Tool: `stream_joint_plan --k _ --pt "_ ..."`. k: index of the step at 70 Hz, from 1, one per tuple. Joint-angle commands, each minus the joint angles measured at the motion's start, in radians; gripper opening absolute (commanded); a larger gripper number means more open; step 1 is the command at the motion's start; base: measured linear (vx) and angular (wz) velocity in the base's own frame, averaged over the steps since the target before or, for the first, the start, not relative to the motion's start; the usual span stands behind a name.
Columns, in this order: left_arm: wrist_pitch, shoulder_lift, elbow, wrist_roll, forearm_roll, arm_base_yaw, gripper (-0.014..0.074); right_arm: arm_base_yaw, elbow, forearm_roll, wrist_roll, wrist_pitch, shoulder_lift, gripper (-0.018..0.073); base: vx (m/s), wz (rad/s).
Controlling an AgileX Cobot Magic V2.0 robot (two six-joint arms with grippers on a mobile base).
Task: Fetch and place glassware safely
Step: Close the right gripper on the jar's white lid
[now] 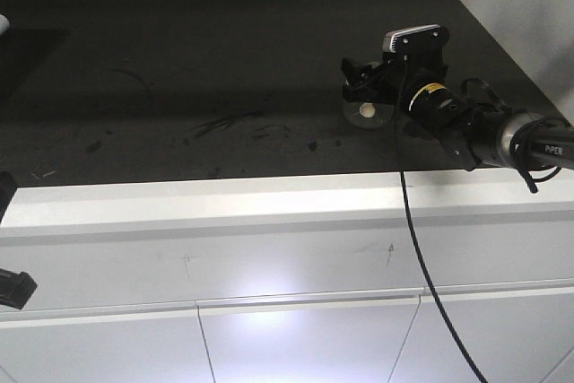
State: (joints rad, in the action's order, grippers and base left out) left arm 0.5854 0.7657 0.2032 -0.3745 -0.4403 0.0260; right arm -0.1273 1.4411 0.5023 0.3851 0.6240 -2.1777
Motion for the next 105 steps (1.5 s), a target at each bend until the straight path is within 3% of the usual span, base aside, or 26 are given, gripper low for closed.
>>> stream_joint_plan --k 1,10,19,37,51,61,75,81,87,93,105 --pt "0.072 -0.003 0.025 -0.011 0.02 0.0 0.0001 0.004 0.027 -0.012 -0.01 0.046 0.05 0.0407 0.0 0.0" --pt "0.072 -0.003 0.025 -0.011 0.02 0.0 0.0001 0.004 0.027 -0.012 -0.01 0.046 0.05 0.0228 0.0 0.0" --pt "0.072 -0.003 0.025 -0.011 0.02 0.0 0.0001 0.004 0.027 -0.012 -0.01 0.046 0.05 -0.0015 0.0 0.0" --pt "0.072 -0.003 0.025 -0.011 0.02 0.0 0.0001 0.003 0.026 0.033 0.003 0.013 0.094 -0.0008 0.0 0.0" --pt "0.072 -0.003 0.025 -0.011 0.02 0.0 0.0001 0.003 0.024 0.164 0.139 -0.014 0.173 -0.0004 0.0 0.0" --pt "0.072 -0.003 0.025 -0.011 0.02 0.0 0.0001 0.003 0.024 0.334 0.304 -0.035 0.243 -0.0003 0.0 0.0" --pt "0.072 -0.003 0.025 -0.011 0.02 0.0 0.0001 0.003 0.024 0.717 0.656 -0.039 0.35 -0.0003 0.0 0.0" --pt "0.072 -0.003 0.025 -0.011 0.02 0.0 0.0001 0.003 0.024 0.787 0.758 -0.039 0.39 -0.0003 0.0 0.0" --pt "0.072 -0.003 0.025 -0.011 0.02 0.0 0.0001 0.003 0.013 0.816 0.811 -0.044 0.426 -0.0002 0.0 0.0" --pt "0.072 -0.003 0.025 -0.011 0.02 0.0 0.0001 0.003 -0.055 0.779 0.79 -0.078 0.469 -0.0002 0.0 0.0" --pt "0.072 -0.003 0.025 -0.011 0.02 0.0 0.0001 0.003 -0.271 0.613 0.602 -0.064 0.571 -0.0002 0.0 0.0"
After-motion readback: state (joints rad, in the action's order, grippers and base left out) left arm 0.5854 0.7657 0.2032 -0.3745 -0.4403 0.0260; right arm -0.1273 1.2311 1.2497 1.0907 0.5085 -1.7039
